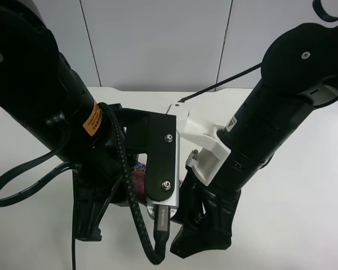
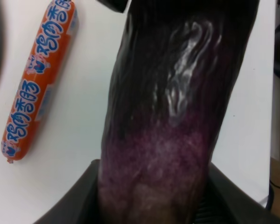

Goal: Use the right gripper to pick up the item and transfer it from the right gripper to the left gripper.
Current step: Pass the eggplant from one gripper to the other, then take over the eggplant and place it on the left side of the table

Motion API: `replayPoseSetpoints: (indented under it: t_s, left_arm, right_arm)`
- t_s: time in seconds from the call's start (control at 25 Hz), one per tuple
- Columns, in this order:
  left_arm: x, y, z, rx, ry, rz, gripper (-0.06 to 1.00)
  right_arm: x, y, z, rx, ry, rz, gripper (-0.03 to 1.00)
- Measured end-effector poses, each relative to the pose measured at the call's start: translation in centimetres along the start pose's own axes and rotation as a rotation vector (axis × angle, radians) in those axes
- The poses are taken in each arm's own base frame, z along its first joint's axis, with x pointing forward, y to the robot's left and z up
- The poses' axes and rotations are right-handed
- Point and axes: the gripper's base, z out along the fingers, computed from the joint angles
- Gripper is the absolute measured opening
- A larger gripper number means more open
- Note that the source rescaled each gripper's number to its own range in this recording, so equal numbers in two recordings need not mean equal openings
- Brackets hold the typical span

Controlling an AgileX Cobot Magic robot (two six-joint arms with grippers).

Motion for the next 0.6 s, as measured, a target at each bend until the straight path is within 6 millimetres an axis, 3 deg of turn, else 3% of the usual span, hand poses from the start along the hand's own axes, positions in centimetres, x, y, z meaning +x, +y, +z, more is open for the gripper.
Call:
replayPoseSetpoints:
  t_s: [0.32, 0.6]
  left_arm:
    - [0.0, 0.0, 0.0, -0.001, -0.002, 0.000, 0.00]
    - [0.0, 0.0, 0.0, -0.001, -0.002, 0.000, 0.00]
  right_arm:
    - [0.2, 0.1, -0.3, 0.012, 0.014, -0.003, 0.99]
    - [1.2, 1.3, -3.4, 0.137, 0.052, -0.003, 0.99]
